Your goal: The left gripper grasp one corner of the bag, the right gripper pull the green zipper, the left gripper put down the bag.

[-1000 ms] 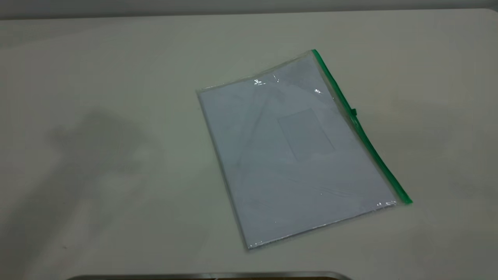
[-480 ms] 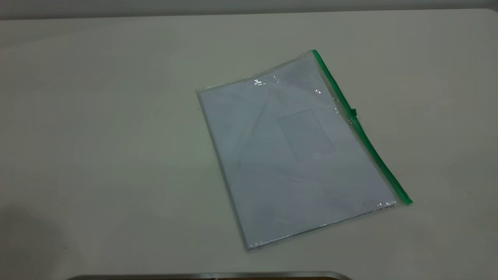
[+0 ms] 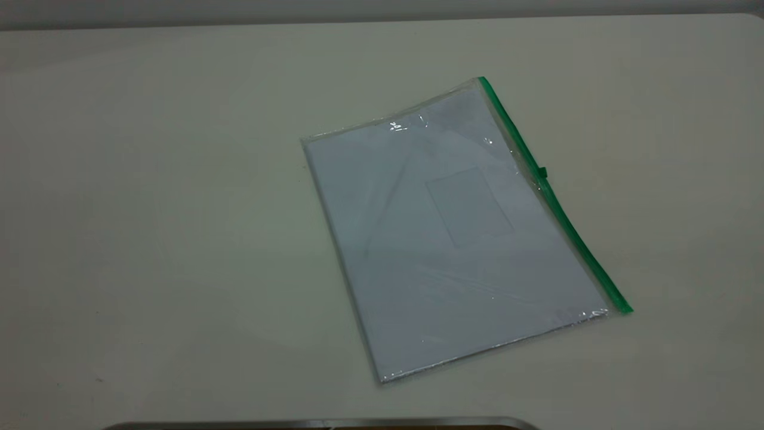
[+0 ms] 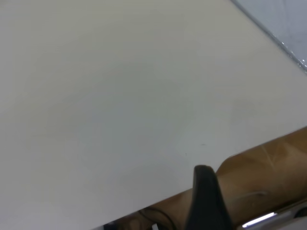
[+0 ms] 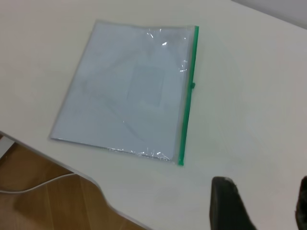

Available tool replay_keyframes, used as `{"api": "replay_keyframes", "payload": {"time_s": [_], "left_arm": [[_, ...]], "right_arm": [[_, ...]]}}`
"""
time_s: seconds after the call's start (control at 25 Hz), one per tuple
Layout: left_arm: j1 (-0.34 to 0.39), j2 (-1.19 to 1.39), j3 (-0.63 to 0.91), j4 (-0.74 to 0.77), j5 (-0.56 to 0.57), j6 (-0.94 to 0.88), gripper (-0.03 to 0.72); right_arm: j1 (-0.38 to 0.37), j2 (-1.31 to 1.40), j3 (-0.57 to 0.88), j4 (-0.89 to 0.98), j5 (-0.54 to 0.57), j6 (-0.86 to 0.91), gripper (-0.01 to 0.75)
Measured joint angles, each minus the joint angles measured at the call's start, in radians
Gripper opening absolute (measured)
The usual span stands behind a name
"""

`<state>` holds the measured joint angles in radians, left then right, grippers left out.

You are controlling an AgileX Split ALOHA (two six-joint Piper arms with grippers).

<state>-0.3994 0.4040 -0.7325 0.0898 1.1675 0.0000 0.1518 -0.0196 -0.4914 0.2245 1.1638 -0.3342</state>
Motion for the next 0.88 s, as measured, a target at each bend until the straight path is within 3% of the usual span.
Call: {"api": "replay_keyframes", "payload": {"time_s": [0.44, 0.88], "left_arm": [[0.000, -0.302, 0.182, -0.001, 0.000, 0.000, 0.586], [0.000, -0.342, 0.198, -0.002, -0.005, -0.061, 0.586]], "right_arm": [[0.000, 0.000, 0.000, 0.001, 0.000, 0.000, 0.385], [0.000, 0.000, 0.007, 0.039, -0.015, 0.001, 0.385]]}}
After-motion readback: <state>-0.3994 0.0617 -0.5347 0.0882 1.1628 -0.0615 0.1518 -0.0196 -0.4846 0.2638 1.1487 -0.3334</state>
